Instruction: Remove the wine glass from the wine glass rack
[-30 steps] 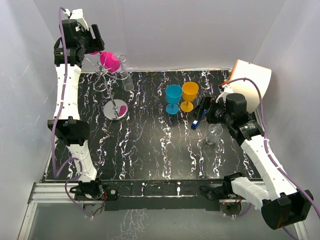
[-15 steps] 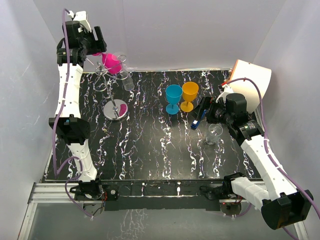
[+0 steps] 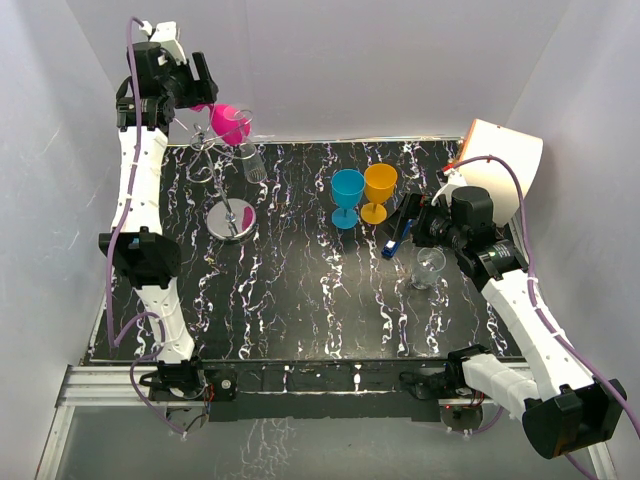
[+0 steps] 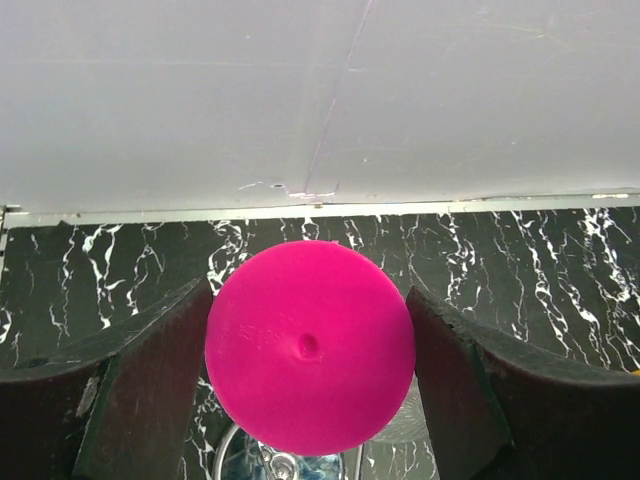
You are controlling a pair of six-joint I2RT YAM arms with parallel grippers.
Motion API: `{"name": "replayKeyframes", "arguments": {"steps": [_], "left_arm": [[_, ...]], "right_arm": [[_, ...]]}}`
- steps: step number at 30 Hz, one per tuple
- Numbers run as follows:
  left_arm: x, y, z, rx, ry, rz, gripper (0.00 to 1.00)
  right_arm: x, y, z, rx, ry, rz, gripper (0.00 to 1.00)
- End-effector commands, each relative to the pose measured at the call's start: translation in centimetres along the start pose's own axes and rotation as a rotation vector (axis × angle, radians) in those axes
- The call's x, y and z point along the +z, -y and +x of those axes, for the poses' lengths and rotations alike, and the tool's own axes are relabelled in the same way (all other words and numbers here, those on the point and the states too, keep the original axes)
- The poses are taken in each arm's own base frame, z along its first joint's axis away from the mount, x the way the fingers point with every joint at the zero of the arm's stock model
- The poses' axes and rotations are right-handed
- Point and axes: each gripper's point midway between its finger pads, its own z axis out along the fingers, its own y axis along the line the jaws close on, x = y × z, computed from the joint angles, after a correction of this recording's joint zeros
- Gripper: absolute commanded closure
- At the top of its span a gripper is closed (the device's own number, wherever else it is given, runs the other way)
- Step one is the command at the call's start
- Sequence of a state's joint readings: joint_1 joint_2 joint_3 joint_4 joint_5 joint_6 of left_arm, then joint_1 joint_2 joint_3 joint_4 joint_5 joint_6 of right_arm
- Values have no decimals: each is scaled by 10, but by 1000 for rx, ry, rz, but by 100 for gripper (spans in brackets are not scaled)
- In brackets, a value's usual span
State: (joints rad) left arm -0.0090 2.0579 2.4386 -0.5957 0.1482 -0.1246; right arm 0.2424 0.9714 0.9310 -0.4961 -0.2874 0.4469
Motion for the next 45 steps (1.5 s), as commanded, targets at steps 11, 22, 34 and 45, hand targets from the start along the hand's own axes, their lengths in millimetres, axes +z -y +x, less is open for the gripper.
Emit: {"name": "replayKeyframes", "arguments": {"steps": [11, 22, 34, 45], "left_arm": [[-18, 25, -20, 61, 67, 104, 64], [-45, 29, -30, 63, 101, 96, 66], [-58, 12, -17, 68, 44, -1, 67], [-62, -6, -14, 49, 30, -98, 69]], "right_arm": [[0, -9, -11, -17, 40, -34, 2], [-1, -10, -7, -10, 36, -46, 2], [-5, -12, -7, -11, 41, -54, 2], [-4, -11, -6, -9, 40, -51, 2]]}}
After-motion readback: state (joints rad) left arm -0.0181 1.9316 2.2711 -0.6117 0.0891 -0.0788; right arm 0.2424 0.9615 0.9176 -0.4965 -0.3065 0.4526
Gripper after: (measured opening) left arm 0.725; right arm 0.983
